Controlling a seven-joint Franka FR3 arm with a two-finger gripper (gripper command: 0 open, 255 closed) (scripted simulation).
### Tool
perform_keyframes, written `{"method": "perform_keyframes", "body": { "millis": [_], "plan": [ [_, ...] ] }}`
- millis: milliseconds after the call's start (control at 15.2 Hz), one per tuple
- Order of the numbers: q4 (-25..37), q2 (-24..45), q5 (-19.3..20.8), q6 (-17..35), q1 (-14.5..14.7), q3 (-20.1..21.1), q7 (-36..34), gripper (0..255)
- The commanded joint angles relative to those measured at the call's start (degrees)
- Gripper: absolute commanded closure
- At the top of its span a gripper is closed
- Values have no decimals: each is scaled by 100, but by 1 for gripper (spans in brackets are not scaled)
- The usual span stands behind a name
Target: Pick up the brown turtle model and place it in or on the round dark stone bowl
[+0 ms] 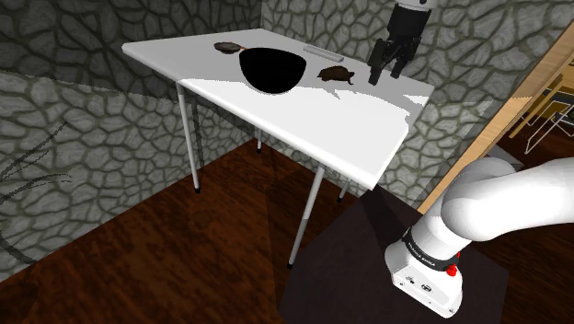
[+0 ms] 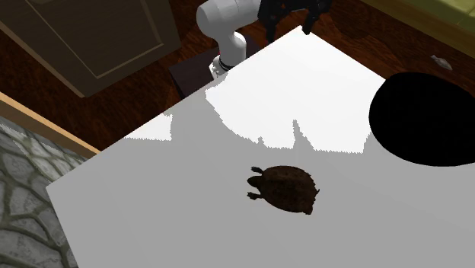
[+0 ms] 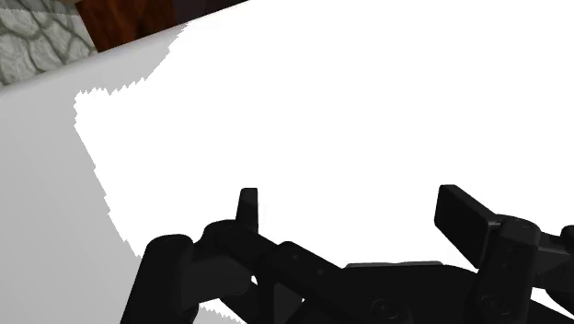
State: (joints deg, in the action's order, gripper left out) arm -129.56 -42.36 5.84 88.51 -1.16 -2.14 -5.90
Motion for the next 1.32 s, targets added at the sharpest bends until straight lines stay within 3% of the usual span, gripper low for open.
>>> {"method": "perform_keyframes", "body": {
  "millis": [0,396,726,990,1254],
  "plan": [
    [0,0,0,0,0,0,0,0],
    [-90,266,459,805,210,-1056,1935,0],
    [205,866,566,1462,517,-1961,3559,0],
    [672,1556,372,1904,879,-2703,4919,0],
    [1333,2436,-166,2203,1320,-3466,6391,0]
  ]
}}
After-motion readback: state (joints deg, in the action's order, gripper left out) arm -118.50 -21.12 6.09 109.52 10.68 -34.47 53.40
